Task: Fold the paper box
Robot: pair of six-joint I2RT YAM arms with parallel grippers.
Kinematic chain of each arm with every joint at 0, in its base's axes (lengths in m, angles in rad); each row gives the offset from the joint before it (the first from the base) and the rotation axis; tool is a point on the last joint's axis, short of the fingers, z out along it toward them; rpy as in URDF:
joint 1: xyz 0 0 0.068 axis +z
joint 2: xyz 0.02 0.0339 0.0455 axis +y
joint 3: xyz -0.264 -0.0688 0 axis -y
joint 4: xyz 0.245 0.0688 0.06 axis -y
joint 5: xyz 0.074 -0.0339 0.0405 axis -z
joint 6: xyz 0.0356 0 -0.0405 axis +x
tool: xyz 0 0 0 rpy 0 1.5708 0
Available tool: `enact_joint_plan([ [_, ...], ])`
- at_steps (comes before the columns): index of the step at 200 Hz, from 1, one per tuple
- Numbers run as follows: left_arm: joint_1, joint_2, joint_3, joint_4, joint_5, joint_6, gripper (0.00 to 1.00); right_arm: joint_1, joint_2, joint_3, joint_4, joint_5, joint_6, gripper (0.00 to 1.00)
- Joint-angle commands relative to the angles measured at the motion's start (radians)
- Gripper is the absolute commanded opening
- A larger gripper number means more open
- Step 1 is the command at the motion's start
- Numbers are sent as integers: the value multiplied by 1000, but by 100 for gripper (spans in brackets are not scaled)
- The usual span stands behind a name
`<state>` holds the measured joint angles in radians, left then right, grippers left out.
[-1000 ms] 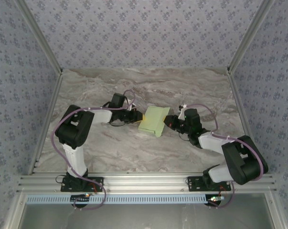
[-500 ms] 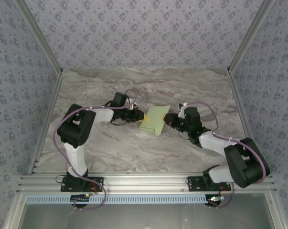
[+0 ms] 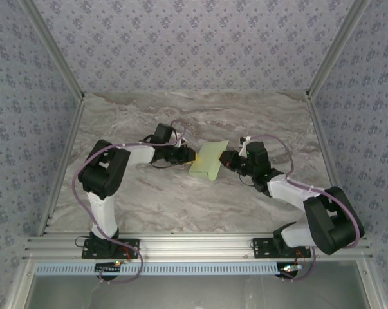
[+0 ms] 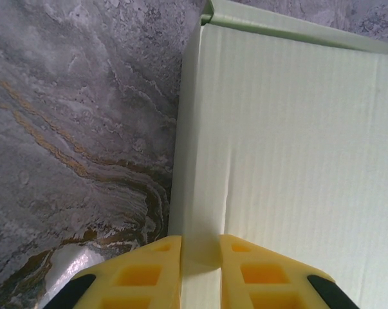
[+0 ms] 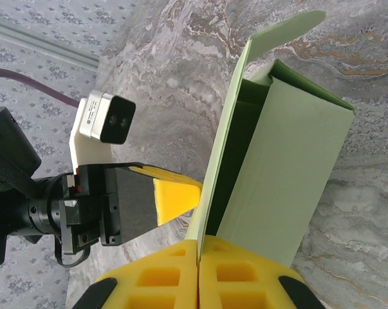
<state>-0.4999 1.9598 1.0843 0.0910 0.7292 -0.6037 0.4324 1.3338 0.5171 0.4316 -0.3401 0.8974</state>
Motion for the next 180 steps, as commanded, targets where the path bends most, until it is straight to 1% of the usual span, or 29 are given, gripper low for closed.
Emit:
enact_joint_plan([
  [1,-33,42,18,-57,-7,17,18,24,-3,39,-14,8,-35,9],
  [54,-35,44,31,-60,-8,15,19,34,7,66,-35,22,-42,10],
  [88,-36,41,38,-62,-9,14,21,45,23,78,-85,66,-56,11],
  [116,-36,29,47,-69,-17,16,24,58,50,83,-130,115,-76,12],
  [146,-36,5,55,-90,-46,27,29,66,91,85,-127,129,-80,13],
  [180,-36,-56,47,-128,-129,64,36,83,119,110,-132,144,-87,13],
])
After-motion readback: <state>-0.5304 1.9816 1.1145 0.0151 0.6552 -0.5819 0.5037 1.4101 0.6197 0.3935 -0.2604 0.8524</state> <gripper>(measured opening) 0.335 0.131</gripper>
